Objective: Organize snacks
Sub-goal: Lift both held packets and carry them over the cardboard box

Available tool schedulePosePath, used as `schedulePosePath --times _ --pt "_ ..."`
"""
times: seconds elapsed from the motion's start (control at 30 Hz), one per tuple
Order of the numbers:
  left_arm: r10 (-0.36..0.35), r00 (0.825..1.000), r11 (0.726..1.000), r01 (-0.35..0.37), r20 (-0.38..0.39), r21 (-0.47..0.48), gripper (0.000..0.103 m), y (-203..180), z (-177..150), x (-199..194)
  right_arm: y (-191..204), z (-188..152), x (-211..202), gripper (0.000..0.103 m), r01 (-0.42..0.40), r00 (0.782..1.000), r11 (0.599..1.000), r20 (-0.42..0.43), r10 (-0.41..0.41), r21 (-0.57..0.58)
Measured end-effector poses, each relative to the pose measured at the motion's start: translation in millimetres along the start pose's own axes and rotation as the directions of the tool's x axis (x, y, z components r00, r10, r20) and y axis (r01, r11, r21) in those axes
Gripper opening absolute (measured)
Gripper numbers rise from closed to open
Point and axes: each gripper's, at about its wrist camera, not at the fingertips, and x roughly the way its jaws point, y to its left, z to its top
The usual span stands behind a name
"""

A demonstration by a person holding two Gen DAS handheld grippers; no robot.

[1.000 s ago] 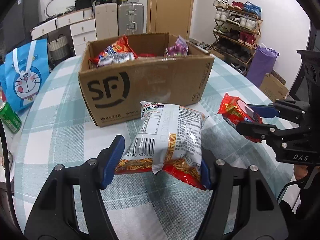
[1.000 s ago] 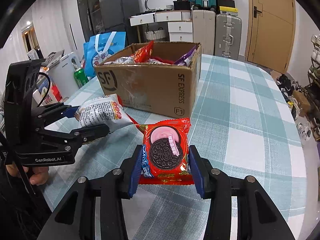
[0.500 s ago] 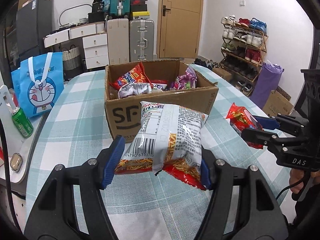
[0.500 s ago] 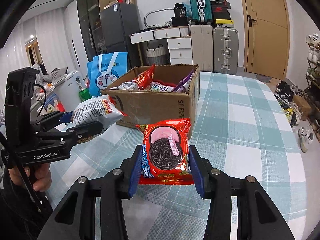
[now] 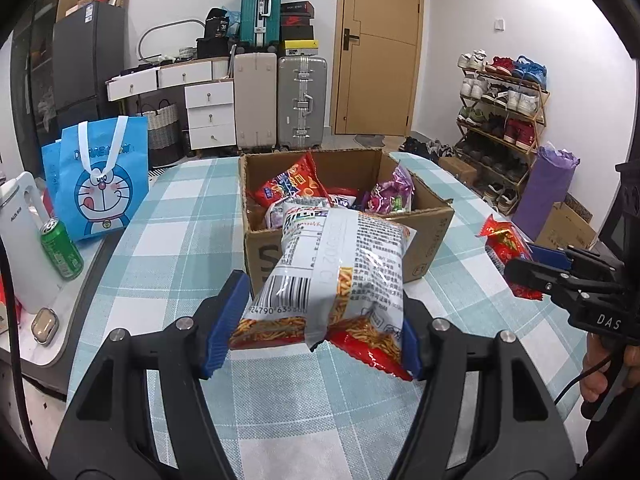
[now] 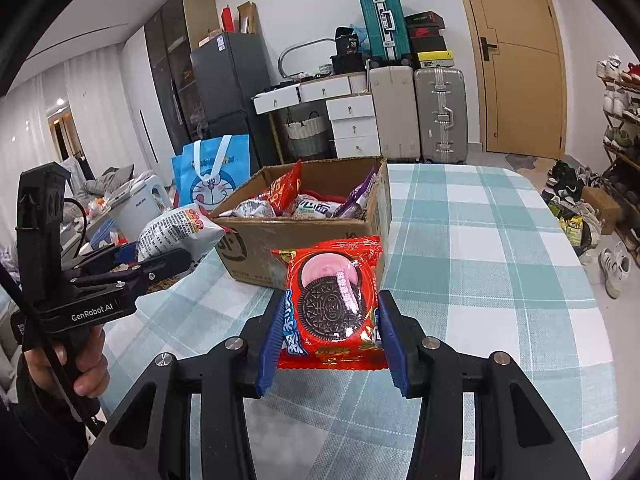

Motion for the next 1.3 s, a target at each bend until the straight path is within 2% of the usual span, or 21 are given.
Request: schedulePosePath --times 0.33,0.8,1.3 --pt "0.025 0.999 0.999 -0.024 0.029 -0.032 0.064 10.4 12.9 -5.5 3.5 17.6 -3.9 0.045 -0.027 0.998 0.999 0.06 0.026 0.024" --pt "0.056 0.997 0.997 -0.052 0.062 -0.059 0.064 28.5 46.8 2.8 0.4 53.5 18.2 0.045 -0.051 0.995 0.997 0.084 0.046 0.064" --pt "0.063 0.997 0.995 -0.059 0.043 -0.083 0.065 22.9 87.9 52.8 -5.0 80.5 48.0 0.045 -0.096 0.992 0.99 0.09 0.087 0.104"
